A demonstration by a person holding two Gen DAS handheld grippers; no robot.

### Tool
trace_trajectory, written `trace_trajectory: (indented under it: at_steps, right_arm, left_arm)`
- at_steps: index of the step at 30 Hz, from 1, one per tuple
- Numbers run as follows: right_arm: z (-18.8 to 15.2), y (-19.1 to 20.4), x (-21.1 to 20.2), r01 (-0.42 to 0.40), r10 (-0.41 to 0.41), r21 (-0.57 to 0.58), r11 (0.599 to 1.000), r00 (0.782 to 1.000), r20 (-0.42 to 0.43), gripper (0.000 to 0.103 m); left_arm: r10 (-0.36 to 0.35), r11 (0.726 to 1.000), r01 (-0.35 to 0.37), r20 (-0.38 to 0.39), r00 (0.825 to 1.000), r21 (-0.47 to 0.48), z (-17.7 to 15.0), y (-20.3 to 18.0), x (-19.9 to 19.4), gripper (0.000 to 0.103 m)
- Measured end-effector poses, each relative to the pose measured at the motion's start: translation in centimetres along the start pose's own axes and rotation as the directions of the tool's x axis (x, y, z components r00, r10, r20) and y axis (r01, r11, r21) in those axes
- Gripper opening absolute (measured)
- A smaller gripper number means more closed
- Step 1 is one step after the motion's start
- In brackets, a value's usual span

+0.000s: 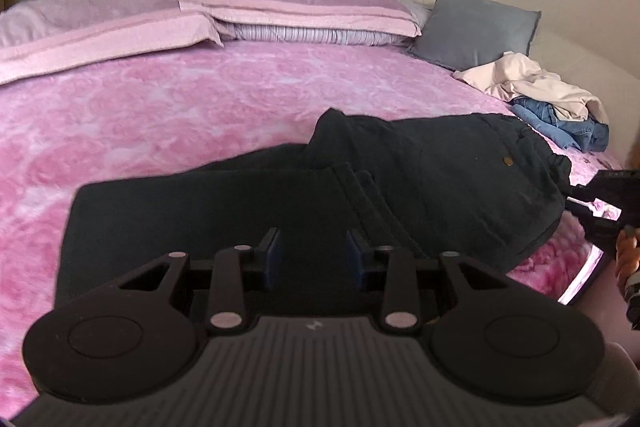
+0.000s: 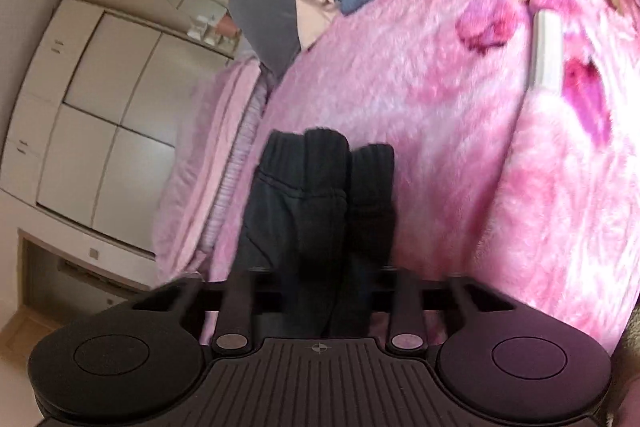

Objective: Fold clothes
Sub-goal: 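Grasp the folded trousers with the right gripper while the left gripper grasps the other end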

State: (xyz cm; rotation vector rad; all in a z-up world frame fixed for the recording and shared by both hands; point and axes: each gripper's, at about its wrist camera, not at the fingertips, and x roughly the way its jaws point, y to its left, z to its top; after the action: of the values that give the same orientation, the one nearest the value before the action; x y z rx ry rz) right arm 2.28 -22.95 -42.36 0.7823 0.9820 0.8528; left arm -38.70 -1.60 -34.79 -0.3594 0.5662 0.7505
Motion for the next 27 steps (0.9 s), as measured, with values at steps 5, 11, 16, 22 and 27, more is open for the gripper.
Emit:
trace_trajectory:
  at_steps: [5, 11, 16, 22, 27]
  right_arm:
    - [-0.8, 1.4, -2.0, 0.060, -0.055, -0.113, 0.992, 0.997, 0.048, 0.003]
    - [-1.6, 0.9, -0.2, 0.159, -0.160, -0.174, 0.972, 0.987, 0.010, 0.006]
    - [-1.5, 1.0, -1.9, 0.128, -0.127, -0.133, 0.983, 0.992, 0.015, 0.057]
    - [-1.7, 1.0, -0.7, 0.120, -0.123, -0.124, 0.985, 0.992, -0.020, 0.057]
    - [-1.3, 1.2, 0.7, 0.113, -0.116, -0.118, 0.987, 0.993, -0.021, 0.057]
  left_arm:
    - [-0.008, 1.000, 0.008, -0.032, 0.999, -0.015, -0.2, 0.6, 1.8, 0.031]
    - [-0.028, 1.000, 0.028, -0.034, 0.999, -0.006, -0.4, 0.4, 1.9, 0.031]
    - [-0.046, 0.999, 0.046, -0.031, 0.998, 0.006, -0.7, 0.1, 1.8, 0.031]
    - [-0.069, 0.997, 0.070, -0.028, 0.997, 0.021, -0.9, -0.2, 1.9, 0.031]
    - [-0.094, 0.995, 0.096, -0.063, 0.994, 0.032, -1.5, -0.8, 3.5, 0.030]
